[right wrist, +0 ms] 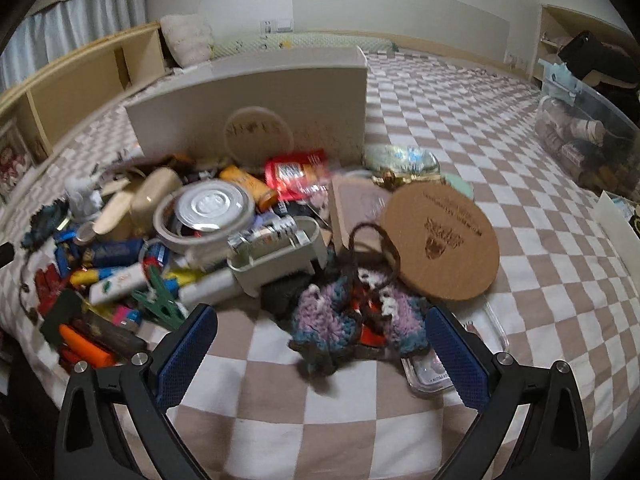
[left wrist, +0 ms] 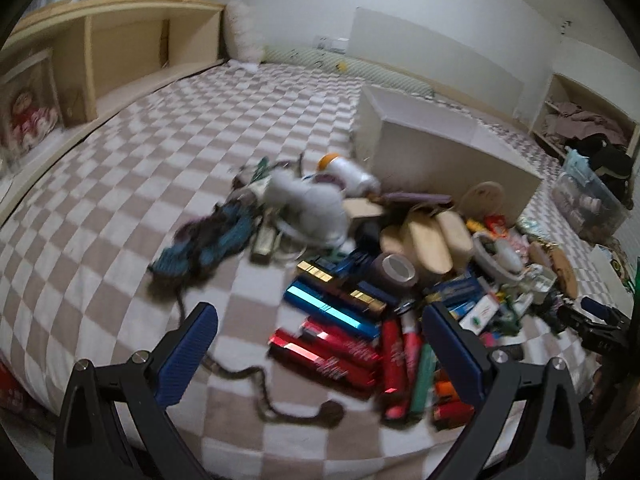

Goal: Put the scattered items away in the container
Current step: 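Move the right gripper to the crocheted pouch while the left gripper approaches the red lighters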

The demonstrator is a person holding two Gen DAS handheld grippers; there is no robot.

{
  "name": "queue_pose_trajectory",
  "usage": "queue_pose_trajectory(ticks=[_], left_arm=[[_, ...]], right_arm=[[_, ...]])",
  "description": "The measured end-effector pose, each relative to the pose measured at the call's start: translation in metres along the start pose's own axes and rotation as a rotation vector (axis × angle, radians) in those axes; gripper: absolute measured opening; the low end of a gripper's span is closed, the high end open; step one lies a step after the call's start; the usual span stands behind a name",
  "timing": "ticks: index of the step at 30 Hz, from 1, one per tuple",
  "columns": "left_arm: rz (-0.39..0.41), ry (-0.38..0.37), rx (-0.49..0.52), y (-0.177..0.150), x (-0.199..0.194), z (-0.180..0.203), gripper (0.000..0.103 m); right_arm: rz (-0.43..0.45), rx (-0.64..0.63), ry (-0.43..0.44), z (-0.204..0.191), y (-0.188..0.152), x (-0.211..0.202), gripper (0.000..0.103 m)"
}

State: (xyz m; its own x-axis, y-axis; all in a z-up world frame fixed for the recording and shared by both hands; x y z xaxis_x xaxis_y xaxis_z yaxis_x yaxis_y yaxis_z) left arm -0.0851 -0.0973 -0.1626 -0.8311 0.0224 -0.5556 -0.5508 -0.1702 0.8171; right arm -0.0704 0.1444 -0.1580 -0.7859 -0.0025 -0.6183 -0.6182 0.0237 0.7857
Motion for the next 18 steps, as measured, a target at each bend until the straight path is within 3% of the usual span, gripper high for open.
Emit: queue_pose_trajectory(ticks=[2,9,13,18], left_arm=[[-0.01,0.012,-0.024,-0.005,0.0,-0.009,0.101],[-0.032,0.012,-0.062,-0.015,0.002,-0.019,0.101],[-0.037,-0.01,-0.052,-0.017,0.004,-0.014,0.101],[-0.07,-0.054,0.015,-0.025,0.01,-0.001,0.101]], right_arm=[[-0.027,0.002,-0.01,0.003,-0.005,0.006,0.085],[-0.037,-0.065,-0.045,0.0,-0.01,0.013,0.081],[-0.033,-0.149,-0.073,-0.005,-0.014,0.016,0.055],[-0.043,-0.139,-0.055,-0.002,-0.017,0.016,0.042]])
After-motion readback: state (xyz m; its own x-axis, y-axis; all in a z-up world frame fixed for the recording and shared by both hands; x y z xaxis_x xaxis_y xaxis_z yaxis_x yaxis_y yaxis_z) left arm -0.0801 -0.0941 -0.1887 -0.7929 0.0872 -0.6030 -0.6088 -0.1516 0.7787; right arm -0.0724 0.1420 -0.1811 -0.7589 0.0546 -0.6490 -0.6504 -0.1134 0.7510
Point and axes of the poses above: each gripper's, at about its wrist camera, not at the fingertips, and x roughly the way its jaws point, z to its right, y to its top, the point moved 6 cm from there along x, roughly the way its jaws point, and after that the axes turned 12 degrees about z, right-handed, at the moved point
